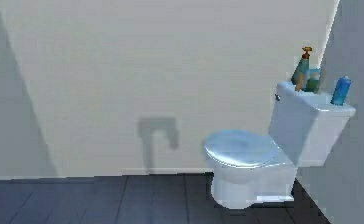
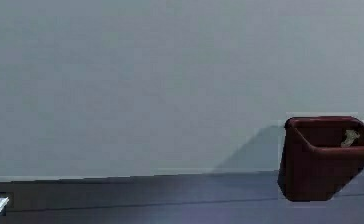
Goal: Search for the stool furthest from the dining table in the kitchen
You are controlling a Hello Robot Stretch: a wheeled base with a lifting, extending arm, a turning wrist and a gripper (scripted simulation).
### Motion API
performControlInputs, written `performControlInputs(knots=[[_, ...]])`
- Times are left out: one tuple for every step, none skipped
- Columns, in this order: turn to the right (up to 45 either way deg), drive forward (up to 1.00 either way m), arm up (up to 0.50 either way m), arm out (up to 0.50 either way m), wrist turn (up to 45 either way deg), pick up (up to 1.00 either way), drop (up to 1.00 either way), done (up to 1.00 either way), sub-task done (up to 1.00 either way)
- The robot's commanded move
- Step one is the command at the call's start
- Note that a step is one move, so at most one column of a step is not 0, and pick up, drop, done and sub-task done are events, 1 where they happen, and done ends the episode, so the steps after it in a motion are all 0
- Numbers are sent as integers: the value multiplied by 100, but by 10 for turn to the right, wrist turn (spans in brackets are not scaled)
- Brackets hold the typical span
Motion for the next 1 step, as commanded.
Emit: performControlInputs(knots=[[-270, 0, 0, 0, 0, 0, 0, 0, 0]])
